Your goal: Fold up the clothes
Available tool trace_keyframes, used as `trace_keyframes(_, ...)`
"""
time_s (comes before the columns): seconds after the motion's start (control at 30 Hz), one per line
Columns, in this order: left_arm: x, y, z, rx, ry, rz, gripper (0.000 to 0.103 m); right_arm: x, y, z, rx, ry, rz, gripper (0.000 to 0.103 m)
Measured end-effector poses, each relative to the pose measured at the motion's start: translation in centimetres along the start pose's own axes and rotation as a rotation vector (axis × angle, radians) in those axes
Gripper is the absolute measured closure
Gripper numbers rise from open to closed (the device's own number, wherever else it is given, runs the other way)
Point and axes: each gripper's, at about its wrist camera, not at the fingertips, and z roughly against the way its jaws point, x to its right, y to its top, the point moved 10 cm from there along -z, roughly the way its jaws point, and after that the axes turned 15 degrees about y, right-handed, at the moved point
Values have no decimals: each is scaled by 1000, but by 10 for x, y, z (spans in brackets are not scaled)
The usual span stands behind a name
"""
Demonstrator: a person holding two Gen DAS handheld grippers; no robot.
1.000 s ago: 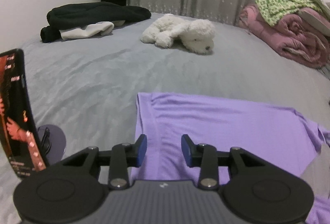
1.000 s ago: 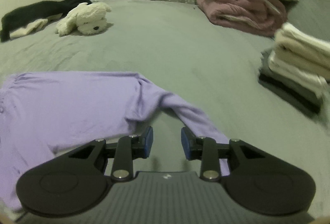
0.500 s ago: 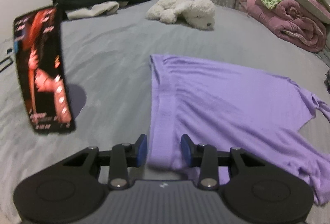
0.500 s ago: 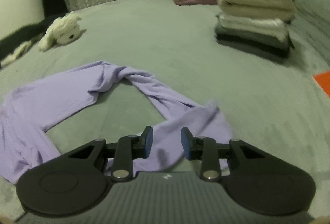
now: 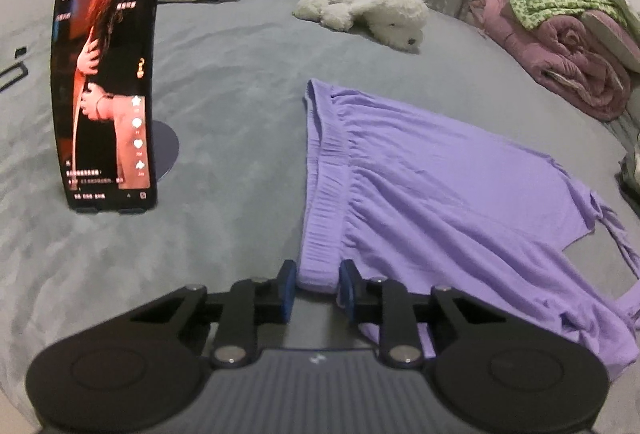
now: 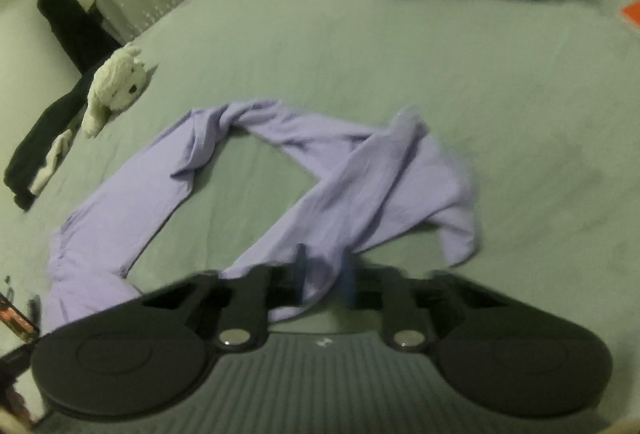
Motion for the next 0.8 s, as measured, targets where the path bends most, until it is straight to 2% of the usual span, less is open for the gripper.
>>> trace_keyframes(0.17,-10,13,10,72,36,11,82,-17,13,13,73,27,22,99)
trace_keyframes(0.37,-30,26,20,143,114,25,82,-26,36,23,159,35,34,100)
trace_keyframes(0.57,-43,26,12,131,161,44,82,-25,60,2,216,-5,45,100)
trace_keyframes(0.8,-44,24,2,113,190,-1,82,-21,80,-15,274,-48,35,100)
